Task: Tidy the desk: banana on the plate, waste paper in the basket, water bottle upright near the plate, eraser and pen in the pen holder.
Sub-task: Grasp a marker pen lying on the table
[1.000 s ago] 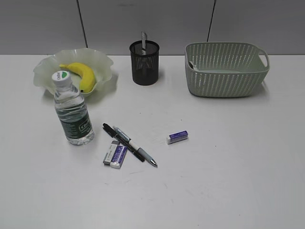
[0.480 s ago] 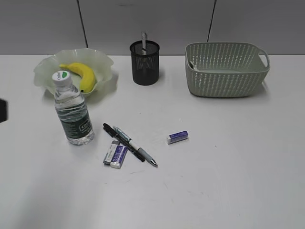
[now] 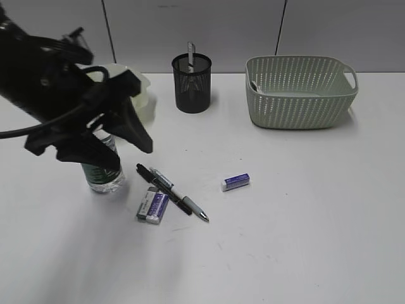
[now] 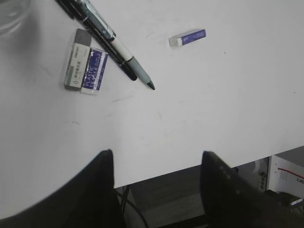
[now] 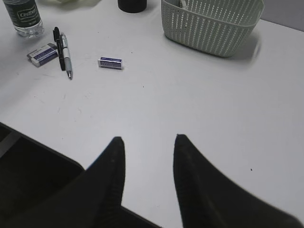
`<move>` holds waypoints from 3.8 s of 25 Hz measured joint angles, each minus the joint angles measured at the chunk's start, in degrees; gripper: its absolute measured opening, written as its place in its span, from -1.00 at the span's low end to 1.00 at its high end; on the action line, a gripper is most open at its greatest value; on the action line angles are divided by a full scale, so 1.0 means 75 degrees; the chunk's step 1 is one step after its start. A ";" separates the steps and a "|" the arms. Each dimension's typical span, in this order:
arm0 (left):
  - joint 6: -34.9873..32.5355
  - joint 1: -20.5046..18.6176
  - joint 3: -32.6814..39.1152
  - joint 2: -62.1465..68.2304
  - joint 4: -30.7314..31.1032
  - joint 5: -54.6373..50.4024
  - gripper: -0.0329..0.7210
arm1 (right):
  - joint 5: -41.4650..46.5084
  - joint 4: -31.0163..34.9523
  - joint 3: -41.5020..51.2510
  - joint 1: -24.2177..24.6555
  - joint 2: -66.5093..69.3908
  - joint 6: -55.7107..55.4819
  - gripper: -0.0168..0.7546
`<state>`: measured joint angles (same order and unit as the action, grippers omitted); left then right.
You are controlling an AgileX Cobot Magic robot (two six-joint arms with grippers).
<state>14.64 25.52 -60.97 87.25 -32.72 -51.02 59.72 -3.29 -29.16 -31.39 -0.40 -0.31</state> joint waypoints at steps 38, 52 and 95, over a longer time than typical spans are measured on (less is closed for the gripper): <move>0.5047 0.1237 -0.1623 0.3865 0.0481 0.0799 -0.05 | -0.0016 0.0000 0.0000 0.0000 0.0000 0.0041 -0.21; 0.5434 0.1848 -0.1623 0.3709 0.2097 0.1424 -0.17 | -0.0016 0.0000 0.0000 0.0000 0.0000 0.0041 -0.21; 0.8717 0.2447 -0.2157 0.4040 0.4438 0.0555 -0.20 | -0.0020 0.0000 0.0000 0.0000 0.0000 0.0041 -0.21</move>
<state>80.01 43.88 -77.15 117.55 0.57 -46.86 59.57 -3.29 -29.16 -31.39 -0.40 0.00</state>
